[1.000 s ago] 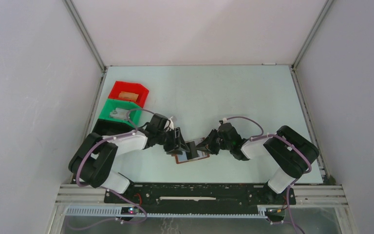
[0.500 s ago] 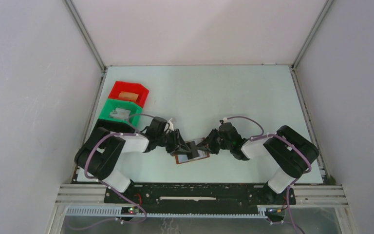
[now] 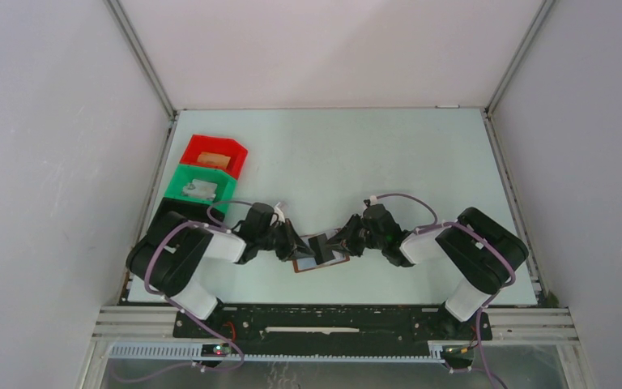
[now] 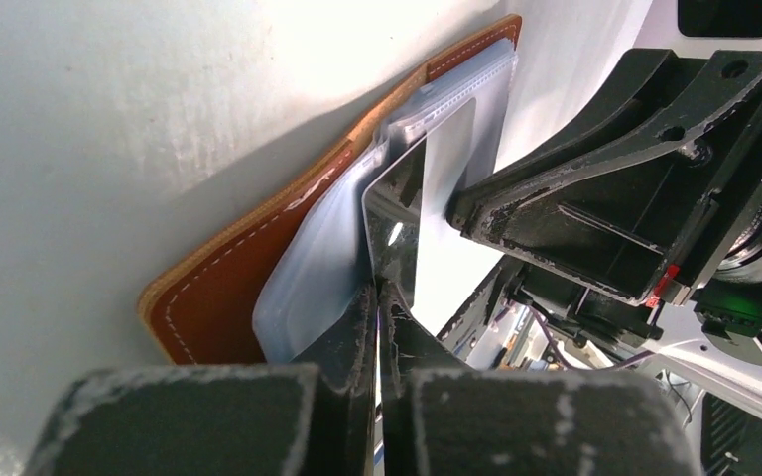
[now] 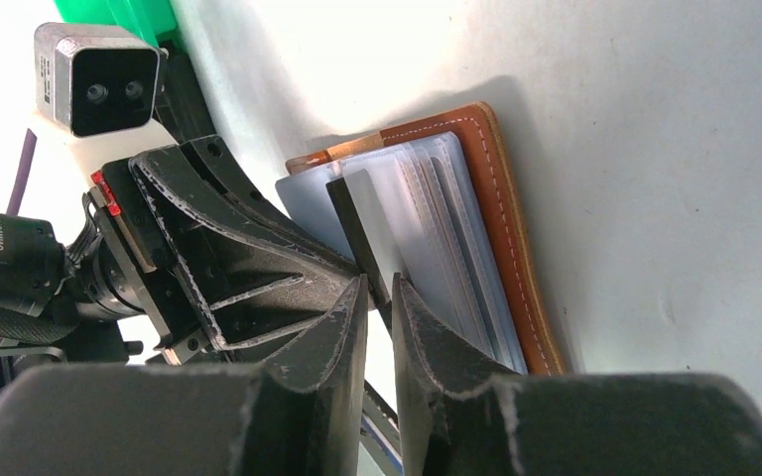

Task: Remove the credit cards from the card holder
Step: Remove the credit card from the card holder.

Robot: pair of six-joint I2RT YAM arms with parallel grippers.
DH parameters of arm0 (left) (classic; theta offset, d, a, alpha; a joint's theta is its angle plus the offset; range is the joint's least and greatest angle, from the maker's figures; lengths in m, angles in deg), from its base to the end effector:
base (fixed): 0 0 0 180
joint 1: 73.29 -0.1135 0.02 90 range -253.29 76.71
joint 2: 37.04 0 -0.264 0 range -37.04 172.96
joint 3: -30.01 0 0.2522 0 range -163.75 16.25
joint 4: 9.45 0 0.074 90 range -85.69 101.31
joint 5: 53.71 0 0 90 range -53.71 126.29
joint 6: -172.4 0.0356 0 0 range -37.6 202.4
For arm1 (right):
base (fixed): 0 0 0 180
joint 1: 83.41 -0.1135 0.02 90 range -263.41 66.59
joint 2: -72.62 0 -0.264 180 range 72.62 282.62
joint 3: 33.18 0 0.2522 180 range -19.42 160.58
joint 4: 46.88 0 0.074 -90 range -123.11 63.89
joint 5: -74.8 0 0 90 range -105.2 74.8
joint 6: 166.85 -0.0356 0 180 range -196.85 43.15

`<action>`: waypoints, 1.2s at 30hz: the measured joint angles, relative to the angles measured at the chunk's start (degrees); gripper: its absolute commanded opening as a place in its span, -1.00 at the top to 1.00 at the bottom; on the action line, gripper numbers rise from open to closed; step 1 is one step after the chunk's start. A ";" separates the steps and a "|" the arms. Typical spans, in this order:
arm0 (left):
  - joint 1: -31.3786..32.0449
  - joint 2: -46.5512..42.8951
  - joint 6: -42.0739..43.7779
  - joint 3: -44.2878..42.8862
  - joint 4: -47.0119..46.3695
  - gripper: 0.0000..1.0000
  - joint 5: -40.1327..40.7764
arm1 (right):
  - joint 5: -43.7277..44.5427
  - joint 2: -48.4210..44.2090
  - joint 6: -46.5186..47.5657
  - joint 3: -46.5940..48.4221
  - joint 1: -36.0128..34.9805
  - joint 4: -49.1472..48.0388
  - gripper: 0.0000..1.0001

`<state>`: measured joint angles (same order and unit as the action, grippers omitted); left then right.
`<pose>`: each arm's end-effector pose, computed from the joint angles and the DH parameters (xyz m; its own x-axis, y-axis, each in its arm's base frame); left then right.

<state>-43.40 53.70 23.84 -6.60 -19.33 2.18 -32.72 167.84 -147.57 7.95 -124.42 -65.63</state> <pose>0.2027 -0.1396 0.1009 -0.9647 -0.2603 -0.0398 -0.1193 0.5667 -0.8152 0.2043 0.1918 0.1097 -0.9097 0.4018 -0.1050 0.1442 0.5427 0.8275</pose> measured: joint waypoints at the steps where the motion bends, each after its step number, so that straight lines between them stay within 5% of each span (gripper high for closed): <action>1: 0.04 -0.15 -0.50 0.31 -0.46 0.88 0.22 | 0.02 0.00 0.04 0.00 0.00 0.02 0.52; 6: 0.37 -3.04 -1.97 2.19 -0.68 0.41 2.71 | 0.72 -1.55 1.25 -0.02 0.00 2.34 0.51; 19: 0.37 -3.63 -2.49 2.75 -1.40 0.35 3.50 | 7.02 -9.51 12.24 3.56 -0.83 20.68 0.49; 25: 0.33 -2.95 -2.67 2.75 -3.32 0.07 2.25 | 7.98 -8.72 15.17 5.75 -2.23 23.47 0.48; 36: -0.57 -1.03 -3.02 2.97 -7.28 -0.06 -0.33 | 10.29 -5.95 17.59 10.10 -6.69 26.58 0.42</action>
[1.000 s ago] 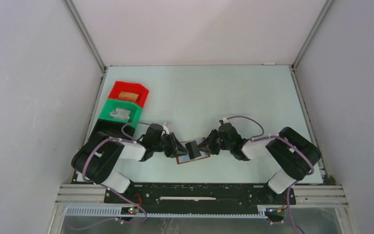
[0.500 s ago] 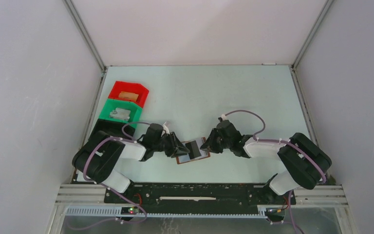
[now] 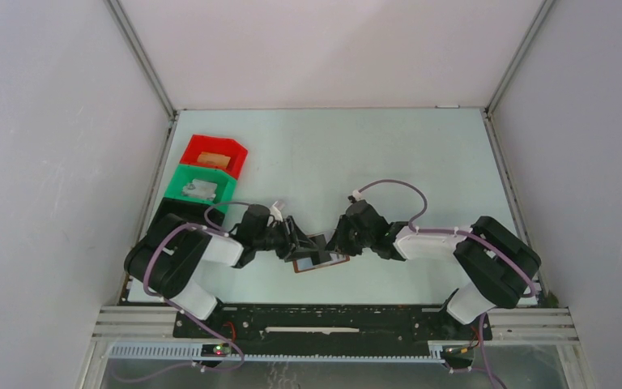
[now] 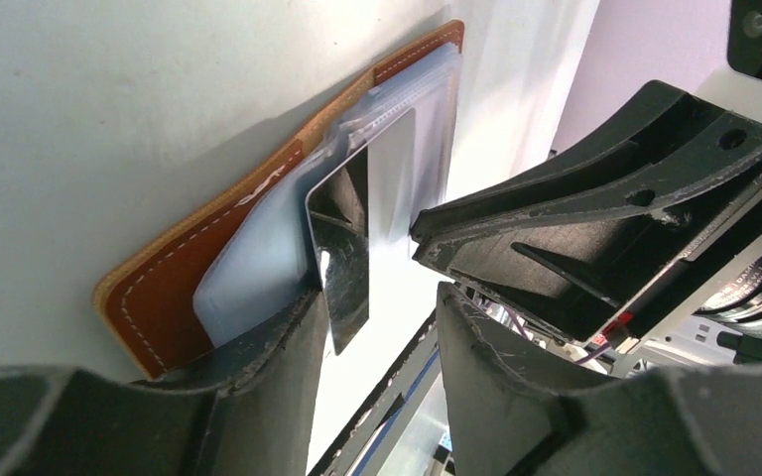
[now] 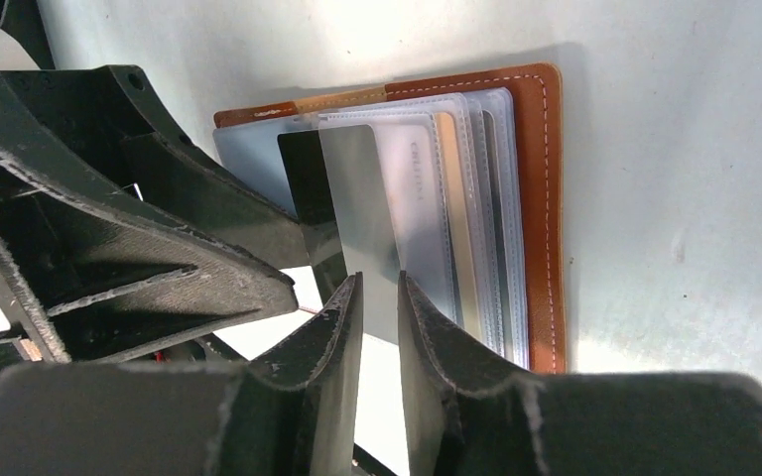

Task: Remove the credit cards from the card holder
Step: Remove the credit card from the card holder.

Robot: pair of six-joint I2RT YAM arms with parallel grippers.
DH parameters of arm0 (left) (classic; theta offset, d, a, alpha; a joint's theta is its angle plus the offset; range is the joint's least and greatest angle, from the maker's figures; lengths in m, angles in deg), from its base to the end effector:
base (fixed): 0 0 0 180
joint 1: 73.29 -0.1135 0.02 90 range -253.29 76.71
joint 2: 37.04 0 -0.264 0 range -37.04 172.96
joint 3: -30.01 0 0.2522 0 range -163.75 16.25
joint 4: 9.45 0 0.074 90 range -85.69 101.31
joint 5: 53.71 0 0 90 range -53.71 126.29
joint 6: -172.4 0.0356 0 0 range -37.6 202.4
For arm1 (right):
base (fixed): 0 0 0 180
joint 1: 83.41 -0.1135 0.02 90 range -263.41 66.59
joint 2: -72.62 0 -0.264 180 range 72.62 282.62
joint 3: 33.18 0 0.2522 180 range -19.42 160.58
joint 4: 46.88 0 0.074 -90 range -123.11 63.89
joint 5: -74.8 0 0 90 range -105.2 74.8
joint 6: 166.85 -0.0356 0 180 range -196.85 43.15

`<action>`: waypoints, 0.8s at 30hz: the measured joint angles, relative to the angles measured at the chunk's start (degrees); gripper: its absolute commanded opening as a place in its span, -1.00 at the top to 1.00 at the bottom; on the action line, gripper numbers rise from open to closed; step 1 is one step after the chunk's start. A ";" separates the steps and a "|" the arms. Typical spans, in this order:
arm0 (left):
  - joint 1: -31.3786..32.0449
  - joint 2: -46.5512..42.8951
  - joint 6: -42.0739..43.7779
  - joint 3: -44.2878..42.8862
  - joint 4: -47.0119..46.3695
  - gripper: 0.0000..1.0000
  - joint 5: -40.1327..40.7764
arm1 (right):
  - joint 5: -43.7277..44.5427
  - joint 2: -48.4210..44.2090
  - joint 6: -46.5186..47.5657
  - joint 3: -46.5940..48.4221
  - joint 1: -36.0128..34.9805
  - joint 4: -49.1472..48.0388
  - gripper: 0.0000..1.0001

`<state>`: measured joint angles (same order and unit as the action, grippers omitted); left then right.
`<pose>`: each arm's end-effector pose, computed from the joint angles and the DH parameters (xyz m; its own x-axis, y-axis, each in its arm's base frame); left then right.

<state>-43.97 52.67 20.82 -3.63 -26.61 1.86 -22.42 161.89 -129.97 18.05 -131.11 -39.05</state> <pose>0.1993 -0.1350 0.1033 -0.9532 -0.2966 -0.0580 -0.1068 0.5102 -0.8534 0.1928 0.2185 0.1436 -0.9240 0.1637 -0.3457 -0.0893 0.7865 0.6111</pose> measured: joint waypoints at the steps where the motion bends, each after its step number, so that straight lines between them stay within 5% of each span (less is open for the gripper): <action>1: -0.11 0.04 -0.04 0.17 -0.59 -0.06 -0.26 | 0.22 0.00 0.00 0.17 -0.11 0.22 0.42; 10: -0.85 0.37 -0.92 3.56 -7.26 0.18 -0.26 | -1.09 1.73 -0.66 0.72 -0.24 -1.49 0.43; 13: -1.03 1.81 -1.99 5.01 -11.21 0.42 -0.26 | -2.45 3.08 -1.46 0.74 -0.22 -3.56 0.44; 17: -1.18 4.31 -3.87 7.06 -16.17 0.99 0.20 | -4.00 4.42 -2.78 0.74 -0.22 -5.51 0.44; 24: -1.38 5.40 -5.57 8.37 -20.96 1.00 -0.20 | -4.44 4.50 -3.93 0.20 0.13 -6.27 0.45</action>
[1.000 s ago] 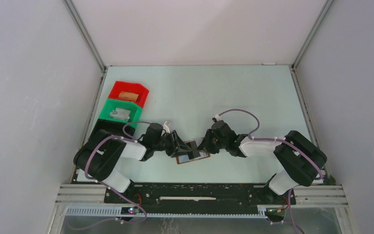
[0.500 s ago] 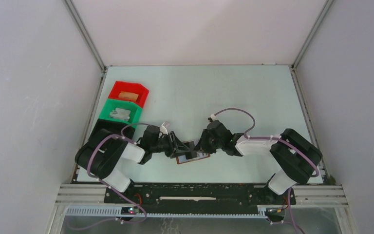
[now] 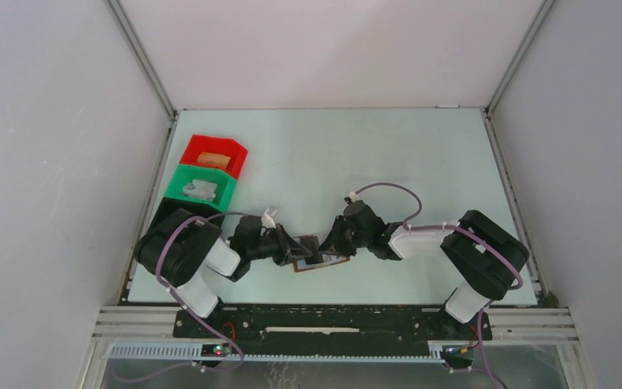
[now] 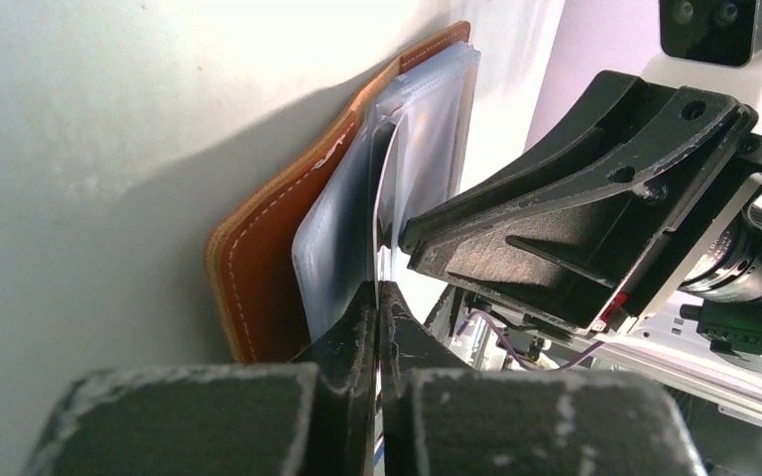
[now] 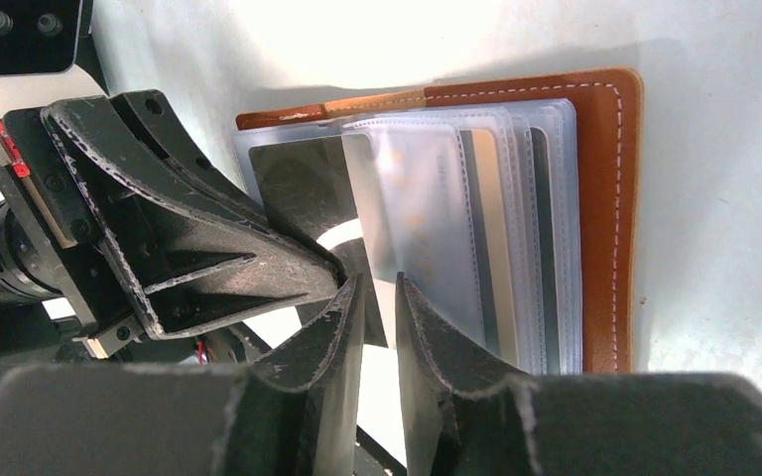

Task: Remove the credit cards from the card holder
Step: Remove the credit card from the card holder, then place the credit card in the storage box.

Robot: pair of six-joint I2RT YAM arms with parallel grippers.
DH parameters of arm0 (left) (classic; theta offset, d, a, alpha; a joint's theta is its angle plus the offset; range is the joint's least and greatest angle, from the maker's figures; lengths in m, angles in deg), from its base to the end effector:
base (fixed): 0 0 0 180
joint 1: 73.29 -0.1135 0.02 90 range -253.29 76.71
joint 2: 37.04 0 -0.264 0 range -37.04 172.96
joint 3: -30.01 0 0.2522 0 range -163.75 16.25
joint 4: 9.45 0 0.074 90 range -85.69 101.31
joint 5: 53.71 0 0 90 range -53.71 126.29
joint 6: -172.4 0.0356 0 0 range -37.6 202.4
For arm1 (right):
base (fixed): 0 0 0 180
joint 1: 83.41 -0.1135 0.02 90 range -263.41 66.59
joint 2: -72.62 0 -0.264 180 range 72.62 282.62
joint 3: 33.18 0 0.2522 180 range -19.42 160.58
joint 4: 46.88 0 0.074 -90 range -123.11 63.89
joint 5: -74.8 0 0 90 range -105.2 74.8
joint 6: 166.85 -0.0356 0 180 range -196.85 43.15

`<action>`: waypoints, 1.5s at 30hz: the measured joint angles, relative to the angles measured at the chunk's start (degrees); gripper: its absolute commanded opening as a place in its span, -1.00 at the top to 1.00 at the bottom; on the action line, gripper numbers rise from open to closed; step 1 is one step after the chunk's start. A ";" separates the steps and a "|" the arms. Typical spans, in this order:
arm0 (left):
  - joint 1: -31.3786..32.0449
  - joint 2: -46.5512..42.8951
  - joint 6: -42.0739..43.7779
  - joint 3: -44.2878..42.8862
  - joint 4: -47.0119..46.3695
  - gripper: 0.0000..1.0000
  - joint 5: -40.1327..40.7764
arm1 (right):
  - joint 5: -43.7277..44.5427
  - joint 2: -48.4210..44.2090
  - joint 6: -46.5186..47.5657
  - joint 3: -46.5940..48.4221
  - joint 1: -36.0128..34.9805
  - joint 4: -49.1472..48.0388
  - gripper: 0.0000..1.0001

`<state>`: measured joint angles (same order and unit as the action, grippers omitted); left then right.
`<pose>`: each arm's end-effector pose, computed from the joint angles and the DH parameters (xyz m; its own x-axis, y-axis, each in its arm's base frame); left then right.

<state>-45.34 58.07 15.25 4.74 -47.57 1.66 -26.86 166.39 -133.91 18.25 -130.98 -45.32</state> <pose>0.1834 -0.1202 0.0854 -0.9292 -0.3653 -0.0550 -0.1124 0.4214 -0.8999 0.1986 0.2279 0.1316 -0.9435 0.1860 -0.2742 -0.0539 0.7304 0.6809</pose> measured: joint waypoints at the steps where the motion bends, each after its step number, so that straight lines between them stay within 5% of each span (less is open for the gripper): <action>1: 0.00 -0.09 -0.07 0.15 -0.20 1.00 0.11 | -0.02 -0.15 -0.07 -0.15 0.07 -0.15 0.44; 6: -0.04 -6.40 1.73 -0.35 9.18 1.00 1.77 | 0.02 -2.91 0.42 -1.11 0.70 2.47 0.39; 10: -0.09 -18.27 8.68 -6.97 34.07 1.00 7.76 | 1.09 -7.96 1.79 -2.43 1.95 8.17 0.38; 16: -0.24 -27.34 18.49 -29.99 74.05 1.00 24.87 | 2.71 -15.26 3.69 -2.86 5.25 15.02 0.37; 24: -1.31 -18.23 14.95 -62.45 117.46 1.00 58.10 | 3.19 -21.46 6.29 -2.86 9.22 19.47 0.36; 32: -11.30 -10.03 10.49 -64.67 132.13 1.00 66.53 | 2.54 -22.05 8.37 -2.86 10.47 22.18 0.36; 45: -25.86 -3.54 4.33 -64.57 135.88 1.00 70.49 | 0.57 -19.87 9.25 -2.16 10.36 24.22 0.37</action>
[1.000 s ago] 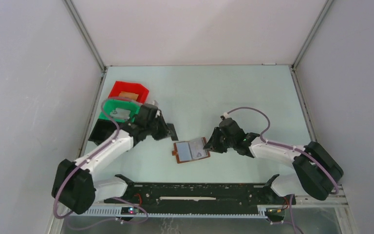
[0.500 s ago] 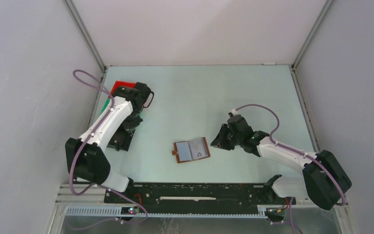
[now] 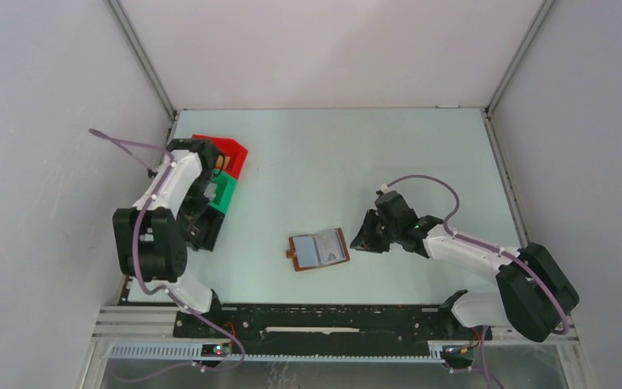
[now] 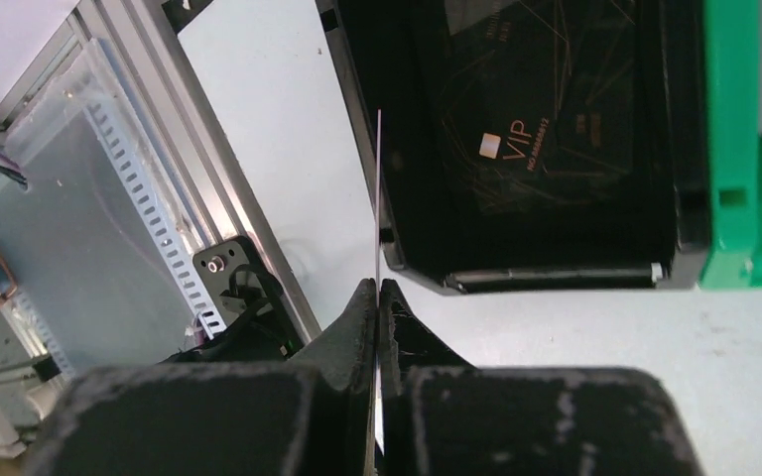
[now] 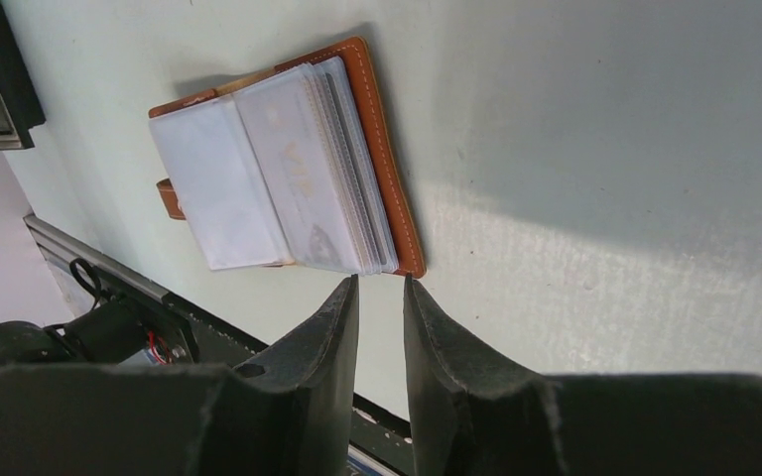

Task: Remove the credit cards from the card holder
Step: Place the credit card in the storage box.

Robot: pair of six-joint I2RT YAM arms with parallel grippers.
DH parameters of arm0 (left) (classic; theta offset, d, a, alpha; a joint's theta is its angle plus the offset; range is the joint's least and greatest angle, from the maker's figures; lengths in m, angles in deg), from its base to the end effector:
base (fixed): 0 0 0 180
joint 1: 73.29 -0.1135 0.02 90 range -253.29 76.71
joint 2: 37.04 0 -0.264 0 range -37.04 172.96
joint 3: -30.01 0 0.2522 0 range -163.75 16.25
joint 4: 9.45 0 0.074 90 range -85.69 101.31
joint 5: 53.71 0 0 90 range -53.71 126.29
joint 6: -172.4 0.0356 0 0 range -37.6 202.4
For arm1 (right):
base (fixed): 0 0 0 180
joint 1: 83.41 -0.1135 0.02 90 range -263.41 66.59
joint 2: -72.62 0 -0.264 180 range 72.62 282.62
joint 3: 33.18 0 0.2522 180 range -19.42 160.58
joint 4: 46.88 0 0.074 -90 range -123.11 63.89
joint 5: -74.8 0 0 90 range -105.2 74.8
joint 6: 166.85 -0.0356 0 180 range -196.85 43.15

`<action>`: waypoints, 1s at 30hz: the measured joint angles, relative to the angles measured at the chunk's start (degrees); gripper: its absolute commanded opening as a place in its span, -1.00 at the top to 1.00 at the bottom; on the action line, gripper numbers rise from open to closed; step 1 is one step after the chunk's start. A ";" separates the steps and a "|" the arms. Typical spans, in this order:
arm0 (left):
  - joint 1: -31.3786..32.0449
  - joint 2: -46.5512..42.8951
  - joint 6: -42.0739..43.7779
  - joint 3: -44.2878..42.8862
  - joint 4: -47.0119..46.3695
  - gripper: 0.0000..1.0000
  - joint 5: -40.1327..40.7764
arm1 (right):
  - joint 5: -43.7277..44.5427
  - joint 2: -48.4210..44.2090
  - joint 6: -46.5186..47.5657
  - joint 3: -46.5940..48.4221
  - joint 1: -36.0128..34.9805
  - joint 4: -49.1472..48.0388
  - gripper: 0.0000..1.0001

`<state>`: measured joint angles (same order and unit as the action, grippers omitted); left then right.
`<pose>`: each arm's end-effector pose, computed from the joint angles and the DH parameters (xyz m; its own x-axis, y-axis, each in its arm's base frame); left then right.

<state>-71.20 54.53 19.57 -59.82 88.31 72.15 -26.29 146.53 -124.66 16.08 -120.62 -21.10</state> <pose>0.2629 0.0113 0.2683 -0.5623 -0.7010 -0.4387 -0.8193 0.4002 0.4107 0.1913 0.1539 0.1780 -0.9243 0.2111 -0.3180 -0.0092 0.8205 0.5716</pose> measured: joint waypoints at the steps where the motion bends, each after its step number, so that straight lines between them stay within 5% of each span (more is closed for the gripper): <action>1: -0.79 1.44 -0.20 -0.04 -0.20 1.00 0.02 | -0.02 0.44 0.00 0.20 -0.09 0.17 0.37; 18: -7.02 8.44 -1.97 -0.02 -2.21 1.00 -1.51 | 0.00 5.55 -0.24 5.01 -5.01 0.79 0.38; 30: -7.54 3.91 0.00 -5.25 -2.99 1.00 -10.38 | 0.02 7.76 -0.24 8.02 -6.69 2.69 0.39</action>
<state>-78.74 58.44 19.57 -65.07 85.32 61.77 -26.27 154.28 -124.90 24.10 -127.31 -18.42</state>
